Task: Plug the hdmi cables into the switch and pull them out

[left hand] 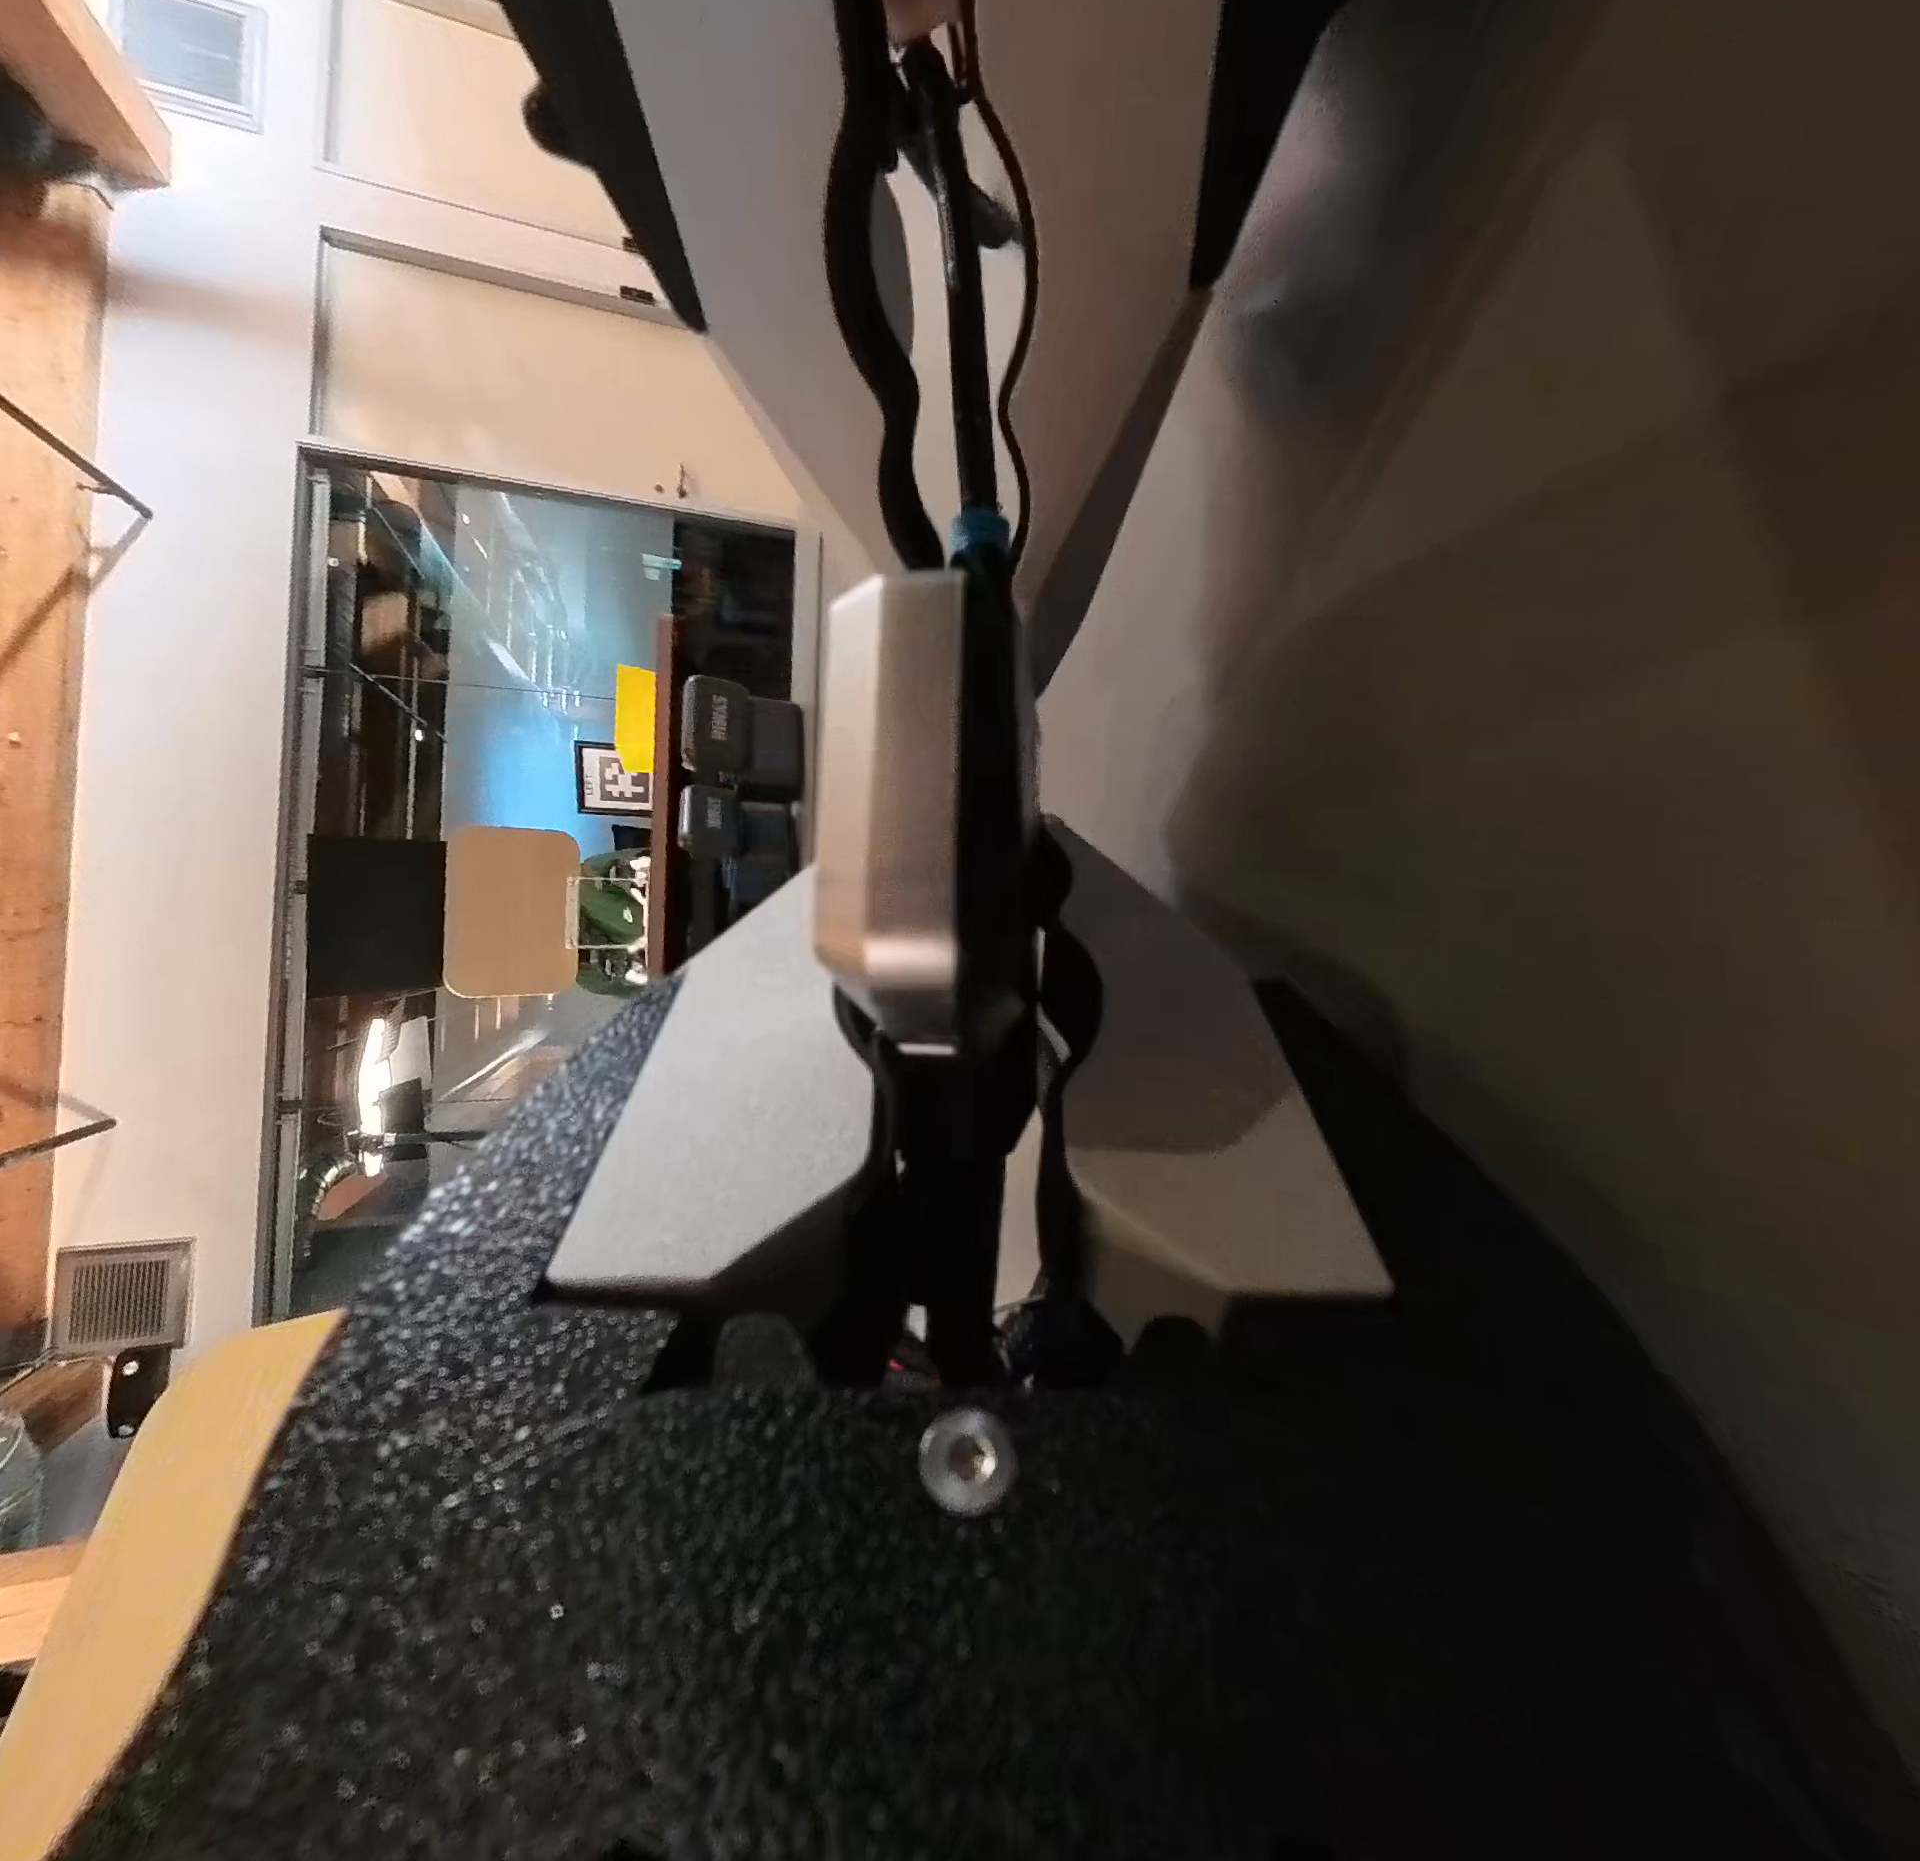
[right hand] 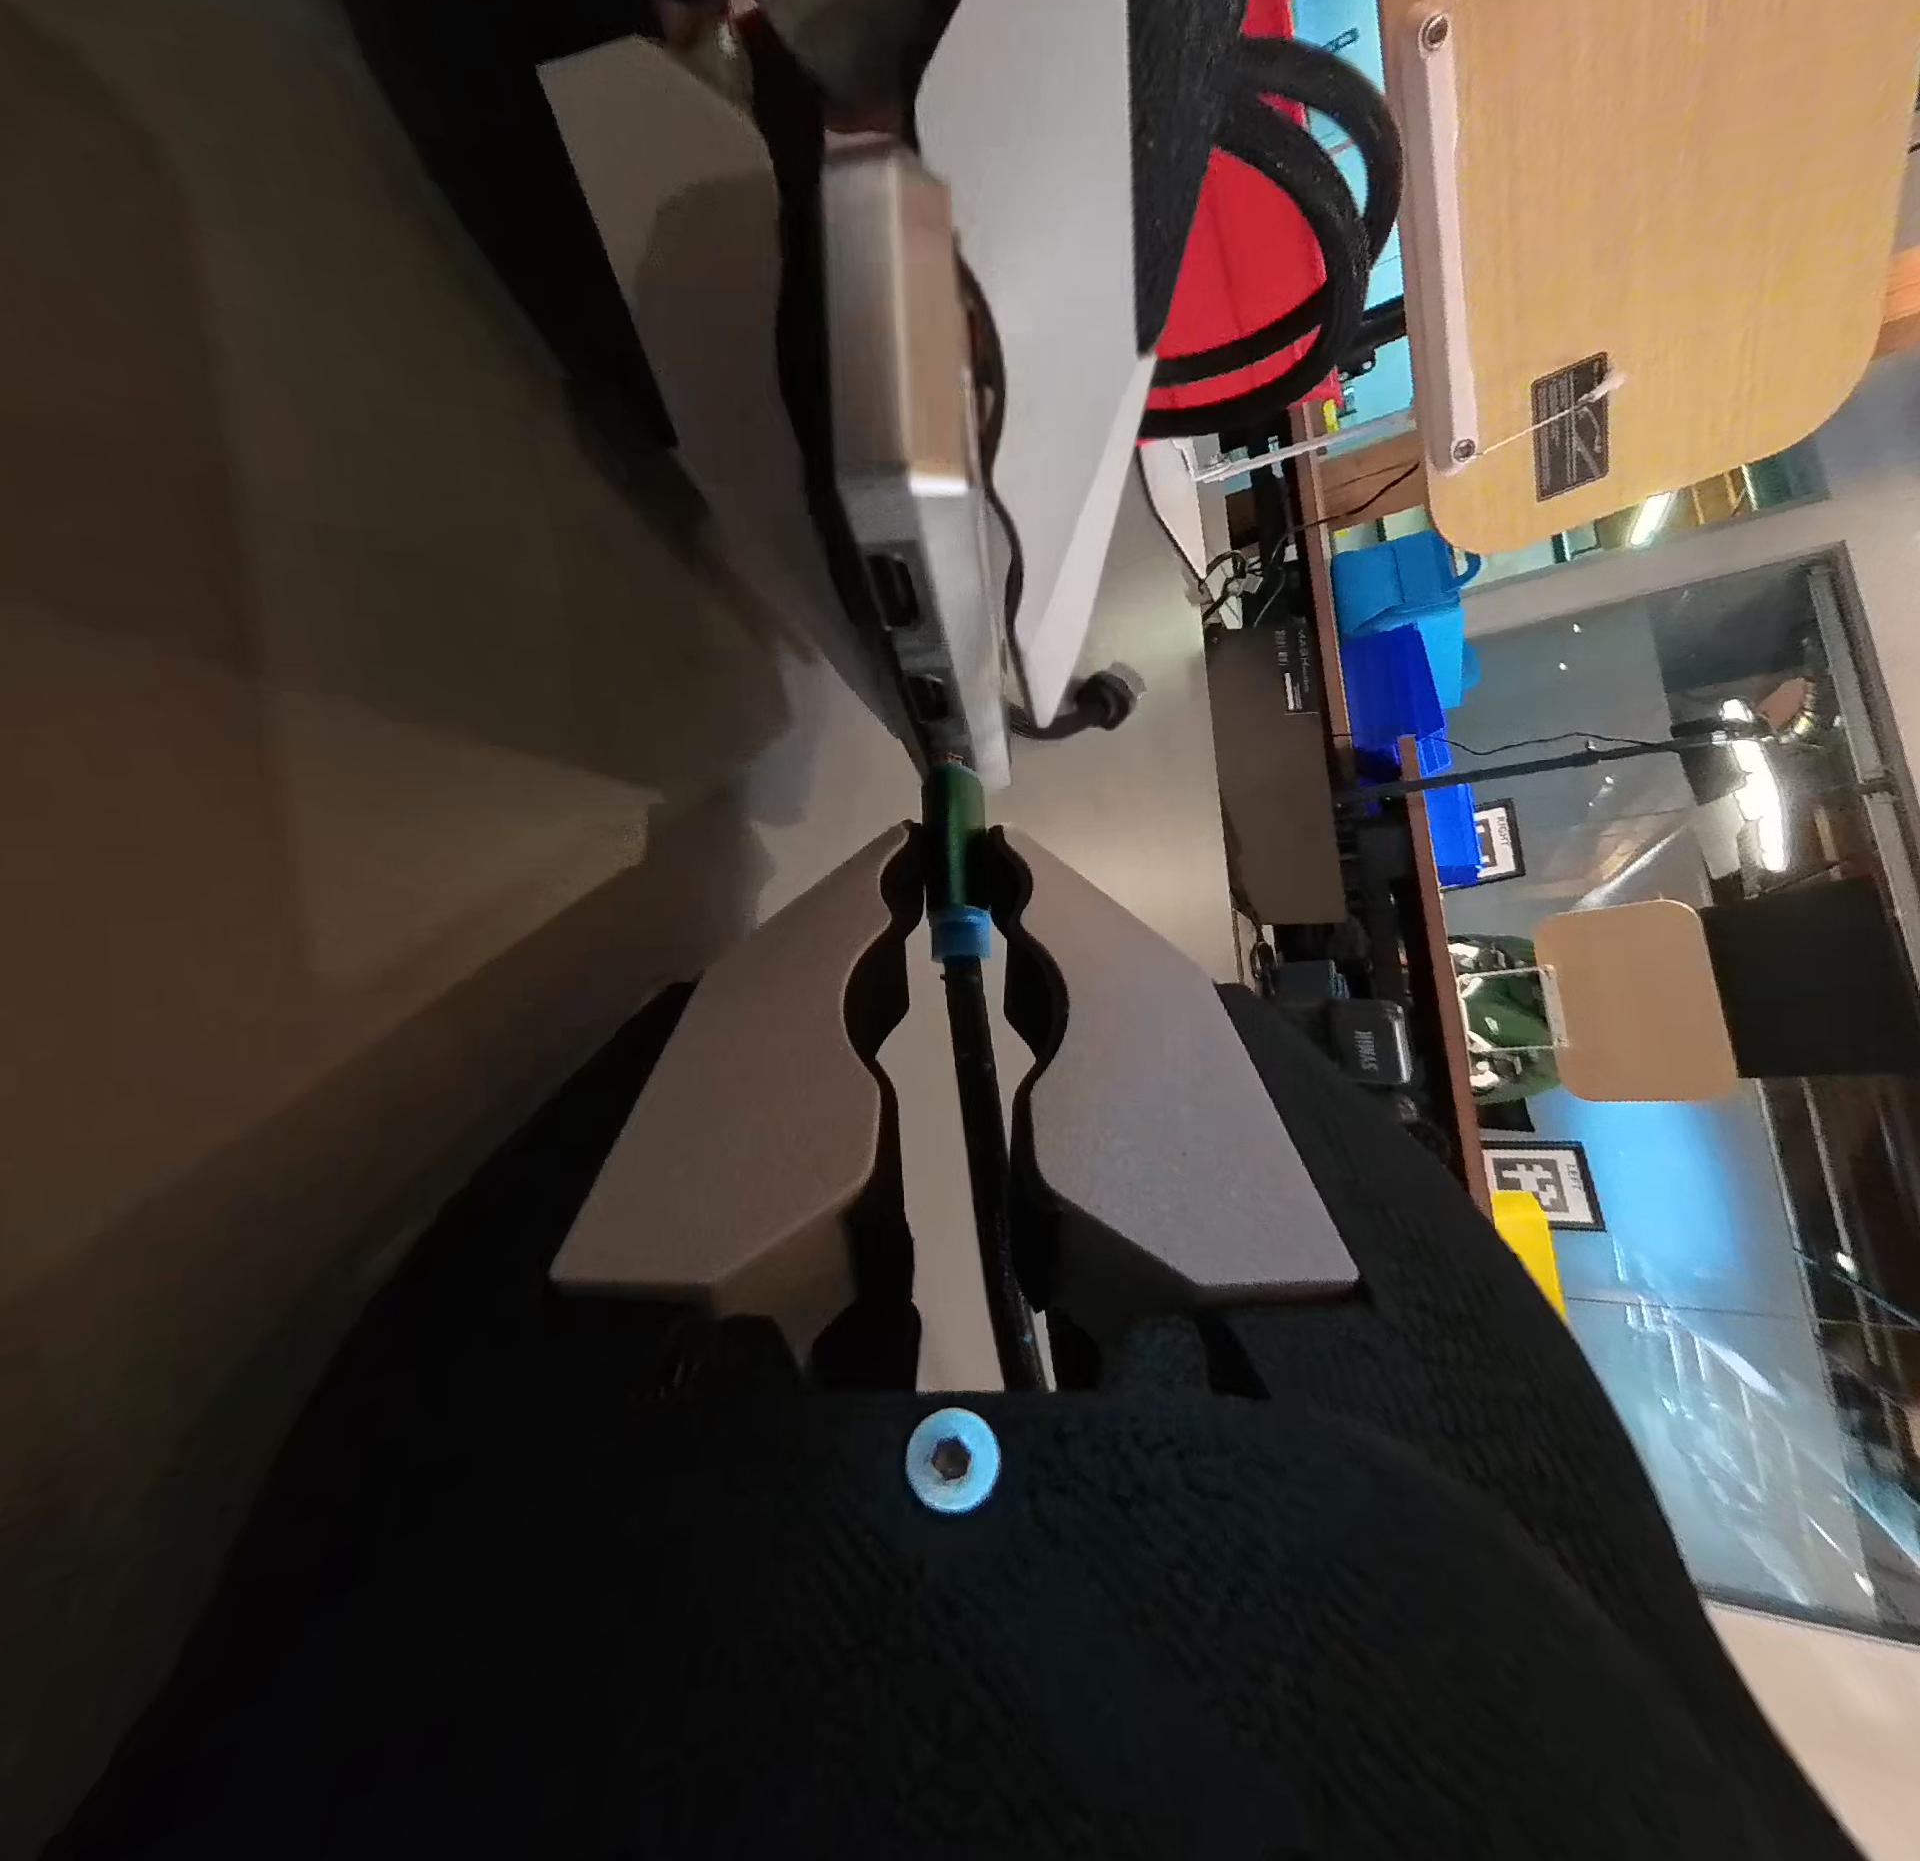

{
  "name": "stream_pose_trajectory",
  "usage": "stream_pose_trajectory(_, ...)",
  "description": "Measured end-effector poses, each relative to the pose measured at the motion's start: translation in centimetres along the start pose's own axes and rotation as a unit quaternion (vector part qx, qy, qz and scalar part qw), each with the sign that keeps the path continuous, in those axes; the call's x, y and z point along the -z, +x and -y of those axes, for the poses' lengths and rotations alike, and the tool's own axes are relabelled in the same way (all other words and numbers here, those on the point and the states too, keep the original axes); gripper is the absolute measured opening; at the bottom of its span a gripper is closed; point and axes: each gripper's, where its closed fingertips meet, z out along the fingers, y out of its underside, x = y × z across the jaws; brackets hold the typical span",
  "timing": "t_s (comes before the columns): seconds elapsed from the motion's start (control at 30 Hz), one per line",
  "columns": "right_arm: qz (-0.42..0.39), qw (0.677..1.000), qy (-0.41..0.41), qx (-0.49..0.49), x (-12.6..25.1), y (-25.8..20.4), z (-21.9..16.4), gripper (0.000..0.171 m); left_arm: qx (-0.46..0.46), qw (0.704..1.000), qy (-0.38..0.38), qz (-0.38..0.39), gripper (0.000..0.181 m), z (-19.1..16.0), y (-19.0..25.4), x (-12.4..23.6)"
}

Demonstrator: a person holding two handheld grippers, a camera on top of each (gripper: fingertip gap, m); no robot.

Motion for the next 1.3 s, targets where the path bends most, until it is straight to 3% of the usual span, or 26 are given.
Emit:
stream_pose_trajectory(0.1,0.01,1.0,0.017,-0.013,0.1,-0.3,0.6,0.017,0.001,1.0,-0.014,-0.01,0.019,-0.2,0.2,-0.1)
stream_pose_trajectory(0.3,-0.012,1.0,-0.012,0.021,-0.1,-0.1,0.5,0.01,0.027,0.999,-0.011,-0.026,0.018,-0.1,0.3,-0.1)
stream_pose_trajectory(0.5,0.034,0.998,0.007,0.053,0.9,-0.6,0.6,0.01,0.024,0.999,0.03,-0.037,0.019,0.8,0.6,0.0)
stream_pose_trajectory(0.67,0.081,0.996,0.037,-0.012,1.8,-0.6,0.6,0.011,0.035,0.998,0.044,-0.039,0.02,1.6,0.6,0.0)
stream_pose_trajectory(0.83,-0.007,0.998,0.002,0.061,1.7,0.5,0.5,0.01,0.053,0.998,0.032,-0.014,0.02,1.1,-0.4,0.0)
stream_pose_trajectory(1.07,0.113,0.992,0.045,0.012,4.8,0.4,1.3,0.01,0.083,0.991,0.103,-0.026,0.019,4.1,-0.7,0.6)
stream_pose_trajectory(1.3,0.034,0.993,-0.011,0.112,5.8,2.7,1.6,0.011,0.127,0.987,0.101,0.009,0.019,4.7,-2.9,0.9)
